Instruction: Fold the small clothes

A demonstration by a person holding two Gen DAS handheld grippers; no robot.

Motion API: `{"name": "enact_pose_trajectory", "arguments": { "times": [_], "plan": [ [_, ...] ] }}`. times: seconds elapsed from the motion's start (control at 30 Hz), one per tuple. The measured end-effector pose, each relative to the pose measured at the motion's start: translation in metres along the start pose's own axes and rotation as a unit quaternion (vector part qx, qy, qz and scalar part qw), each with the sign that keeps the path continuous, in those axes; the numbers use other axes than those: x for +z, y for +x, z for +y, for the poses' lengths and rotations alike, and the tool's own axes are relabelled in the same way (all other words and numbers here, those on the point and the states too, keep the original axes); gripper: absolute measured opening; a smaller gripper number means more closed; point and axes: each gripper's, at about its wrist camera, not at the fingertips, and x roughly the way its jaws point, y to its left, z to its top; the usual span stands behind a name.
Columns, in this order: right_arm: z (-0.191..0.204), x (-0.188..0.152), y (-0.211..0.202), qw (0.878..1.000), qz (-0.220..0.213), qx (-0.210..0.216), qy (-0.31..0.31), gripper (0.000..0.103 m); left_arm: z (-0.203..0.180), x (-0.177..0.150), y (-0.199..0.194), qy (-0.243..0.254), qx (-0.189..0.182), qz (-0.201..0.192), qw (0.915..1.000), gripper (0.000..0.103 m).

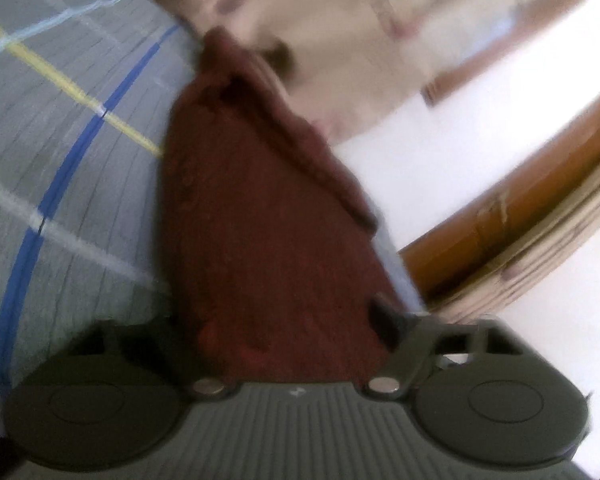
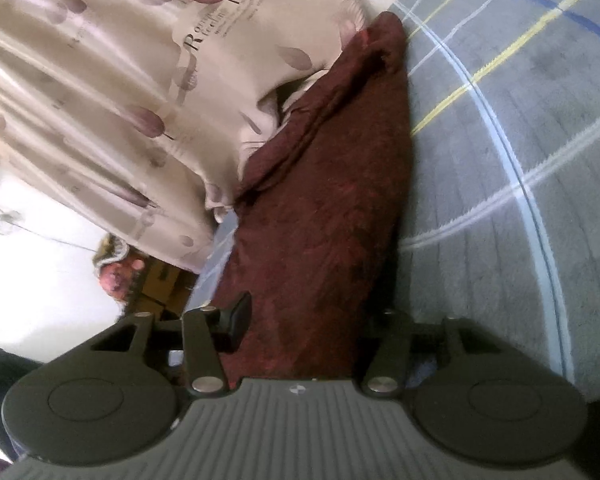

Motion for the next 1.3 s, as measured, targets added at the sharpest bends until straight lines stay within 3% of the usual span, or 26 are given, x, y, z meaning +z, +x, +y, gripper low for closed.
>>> {"name": "enact_pose_trajectory", "arguments": {
  "times": [0.03, 0.07, 0.17, 0.23, 0.43, 0.73, 1.03, 1.3],
  "plan": [
    [0.000, 0.002, 0.004, 1.000, 0.005, -0.005, 0.001, 0.039, 0.000, 0.001, 0.005, 0.004, 0.008, 0.014, 0.9999, 0.008],
    [-0.001, 0.003, 0.007, 1.000, 0.011, -0.013, 0.004, 0.013, 0.000, 0.001, 0.006, 0.007, 0.012, 0.014, 0.9998, 0.008],
    [0.002, 0.000, 0.016, 0.999, 0.025, -0.040, -0.012, 0.013, -0.013, -0.002, 0.006, 0.046, 0.032, 0.017, 0.9983, 0.008],
    [0.010, -0.004, 0.015, 0.999, 0.022, -0.039, -0.027, 0.013, -0.015, -0.002, 0.001, 0.039, 0.028, 0.009, 0.9988, 0.008],
    [0.025, 0.000, -0.001, 1.000, -0.008, -0.009, -0.028, 0.012, -0.018, 0.007, -0.019, -0.004, 0.009, -0.020, 0.9998, 0.007],
    [0.045, 0.023, -0.008, 0.998, -0.029, 0.053, -0.005, 0.012, -0.033, 0.039, -0.025, -0.027, -0.037, -0.054, 0.9975, 0.008],
    [0.069, 0.097, 0.003, 0.995, -0.053, 0.074, -0.033, 0.012, -0.047, 0.108, -0.001, -0.026, -0.052, -0.108, 0.9925, 0.008],
    [0.073, 0.184, 0.047, 0.995, -0.065, 0.058, -0.053, 0.012, -0.048, 0.179, 0.059, -0.005, -0.027, -0.135, 0.9905, 0.008]
  ]
}}
